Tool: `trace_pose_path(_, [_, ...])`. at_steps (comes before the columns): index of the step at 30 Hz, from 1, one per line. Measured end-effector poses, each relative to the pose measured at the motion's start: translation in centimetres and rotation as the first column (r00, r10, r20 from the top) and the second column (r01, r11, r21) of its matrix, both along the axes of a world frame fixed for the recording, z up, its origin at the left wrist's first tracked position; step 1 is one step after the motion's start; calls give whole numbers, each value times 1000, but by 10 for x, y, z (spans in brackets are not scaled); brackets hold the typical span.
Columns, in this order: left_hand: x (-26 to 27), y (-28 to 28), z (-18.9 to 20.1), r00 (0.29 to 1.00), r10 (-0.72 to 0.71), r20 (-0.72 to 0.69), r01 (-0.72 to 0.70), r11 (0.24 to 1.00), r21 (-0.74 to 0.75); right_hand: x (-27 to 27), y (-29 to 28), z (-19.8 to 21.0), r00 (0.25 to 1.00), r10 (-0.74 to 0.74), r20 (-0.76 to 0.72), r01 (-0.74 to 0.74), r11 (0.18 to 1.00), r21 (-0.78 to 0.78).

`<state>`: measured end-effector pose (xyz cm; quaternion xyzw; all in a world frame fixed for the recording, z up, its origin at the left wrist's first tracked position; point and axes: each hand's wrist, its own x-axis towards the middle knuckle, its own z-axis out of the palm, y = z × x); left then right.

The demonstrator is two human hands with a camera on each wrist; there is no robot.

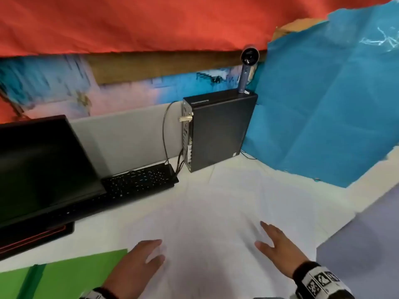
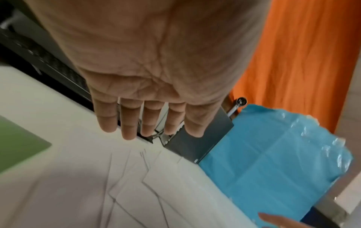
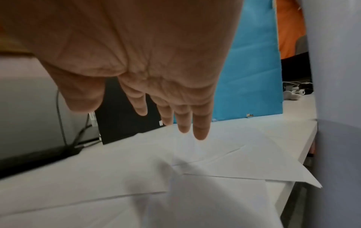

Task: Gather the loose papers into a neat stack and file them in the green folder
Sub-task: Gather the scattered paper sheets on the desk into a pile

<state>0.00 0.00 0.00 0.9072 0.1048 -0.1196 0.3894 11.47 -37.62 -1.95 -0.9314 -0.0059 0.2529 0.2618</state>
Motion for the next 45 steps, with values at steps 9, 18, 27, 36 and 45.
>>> trace_pose_path(9, [91,-73,-59,961,-135,-240,192,954,232,90,-37,-36,996,-67,-53,69,997,37])
trace_pose_path(18, [106,-121,-99,877,-270,-396,408,854,322,188,6,-44,953,269,-140,-284,954,-95])
trace_pose_path(27, [102,-118,-130,893,-200,-404,369,838,401,256,54,-54,923,347,-169,-377,903,-207])
trace_pose_path(36, [113,-122,-97,895,-192,-402,377,807,454,255,53,-62,895,392,-215,-431,883,-187])
trace_pose_path(45, [158,-135,-82,955,-142,-259,224,920,321,197,-47,-84,973,-188,-130,181,981,-64])
